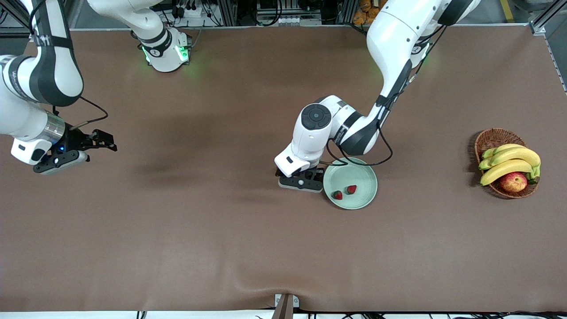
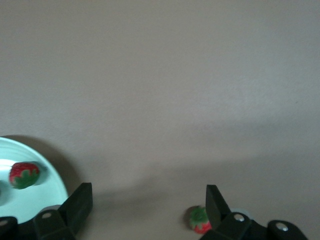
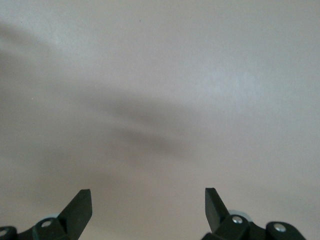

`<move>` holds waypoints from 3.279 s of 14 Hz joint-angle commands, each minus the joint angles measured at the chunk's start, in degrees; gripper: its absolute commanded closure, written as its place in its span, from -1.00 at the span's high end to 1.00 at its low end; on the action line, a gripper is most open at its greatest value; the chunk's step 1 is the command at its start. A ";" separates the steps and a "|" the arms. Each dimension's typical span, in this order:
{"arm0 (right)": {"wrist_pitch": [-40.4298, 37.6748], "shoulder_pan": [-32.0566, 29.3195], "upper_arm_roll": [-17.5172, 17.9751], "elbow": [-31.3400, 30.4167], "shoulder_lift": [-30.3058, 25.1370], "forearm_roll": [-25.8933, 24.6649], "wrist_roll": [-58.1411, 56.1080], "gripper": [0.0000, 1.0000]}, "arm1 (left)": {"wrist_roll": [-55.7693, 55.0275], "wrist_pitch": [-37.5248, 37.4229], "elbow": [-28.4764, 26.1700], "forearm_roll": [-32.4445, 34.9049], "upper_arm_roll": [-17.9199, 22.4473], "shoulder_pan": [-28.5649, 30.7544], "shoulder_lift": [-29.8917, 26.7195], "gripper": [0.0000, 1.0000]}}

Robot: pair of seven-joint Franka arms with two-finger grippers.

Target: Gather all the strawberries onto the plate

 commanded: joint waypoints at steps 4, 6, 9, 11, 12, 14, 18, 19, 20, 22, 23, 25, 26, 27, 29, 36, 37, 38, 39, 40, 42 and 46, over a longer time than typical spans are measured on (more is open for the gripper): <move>-22.20 -13.03 13.62 14.08 -1.92 -5.56 14.71 1.00 | -7.08 1.90 0.46 -0.37 0.23 -4.42 2.99 1.00; -25.90 -16.20 15.12 16.90 -2.36 -5.56 14.89 1.00 | -7.17 1.90 0.46 -0.46 0.32 -5.74 4.13 1.00; -32.32 -17.88 15.30 21.74 -2.36 -5.73 16.99 1.00 | -7.00 1.90 0.54 -0.02 0.32 -6.10 6.58 0.73; -35.39 -18.94 15.30 23.84 -2.36 -5.65 17.35 1.00 | -6.03 1.90 0.63 0.42 0.32 -5.93 6.51 0.58; -36.19 -20.08 15.83 24.81 -2.36 -5.47 17.35 1.00 | -6.03 1.90 0.63 0.34 0.32 -5.84 6.42 0.45; -36.46 -21.84 17.49 25.09 -2.45 -5.47 17.35 1.00 | -6.12 1.90 0.72 -0.01 0.32 -6.18 6.77 0.35; -37.25 -22.90 18.64 25.79 -3.68 -5.56 17.35 1.00 | -6.29 1.90 0.72 0.16 0.32 -6.27 6.86 0.35; -37.17 -22.64 18.56 25.96 -3.77 -5.56 17.35 1.00 | -6.73 1.90 0.72 -0.01 0.23 -6.62 6.86 0.35; -36.82 -22.37 18.64 26.66 -3.68 -5.73 17.35 1.00 | -6.73 1.90 0.63 -0.02 0.32 -6.89 6.86 0.30; -36.64 -22.20 18.82 28.77 -3.42 -5.82 17.52 1.00 | -6.73 1.90 0.63 -0.10 0.32 -6.98 7.12 0.25; -36.64 -21.50 18.82 29.30 -3.24 -5.82 18.57 1.00 | -6.73 1.90 0.63 -0.10 0.23 -6.98 7.38 0.25; -36.73 -19.92 18.73 29.83 -3.16 -6.00 20.77 1.00 | -6.82 1.90 0.63 -0.02 0.32 -7.06 7.91 0.23; -36.73 -17.91 18.73 29.92 -3.16 -8.35 22.78 1.00 | -6.12 1.90 0.46 -0.10 0.32 -6.89 7.56 0.21; -36.73 -16.32 18.91 30.27 -3.24 -10.46 24.54 1.00 | -6.12 1.90 0.46 0.07 0.23 -6.45 7.65 0.16; -36.47 -18.49 22.40 30.53 -3.42 -10.48 25.96 1.00 | -6.20 1.90 0.63 -0.37 0.23 -7.06 8.26 -0.26; -31.89 -23.25 24.44 29.74 -3.24 -8.55 22.62 1.00 | -6.82 0.94 0.72 -0.28 0.23 -6.98 6.78 -1.00; -32.07 -23.25 24.44 29.74 -3.24 -8.46 22.62 1.00 | -6.73 -0.46 0.81 -0.37 0.23 -6.54 5.99 -1.00; -32.42 -23.16 24.44 29.74 -3.42 -8.37 22.62 1.00 | -6.73 -2.04 0.98 -0.54 0.23 -6.02 4.76 -1.00; -32.51 -23.16 24.27 29.74 -3.51 -7.85 22.62 1.00 | -6.56 -3.71 0.98 -0.46 0.32 -4.71 3.97 -1.00; -32.68 -22.90 23.49 29.74 -3.59 -7.32 22.28 1.00 | -6.47 -4.77 0.90 -0.28 0.15 -2.43 3.61 -1.00; -33.30 -22.20 20.94 29.74 -3.59 -5.74 19.12 1.00 | -6.38 -6.79 0.90 -0.10 0.40 -0.92 2.38 -1.00; -33.30 -19.91 18.64 29.74 -3.59 -5.65 18.84 1.00 | -4.29 -13.72 0.63 0.42 0.58 3.82 -0.52 -1.00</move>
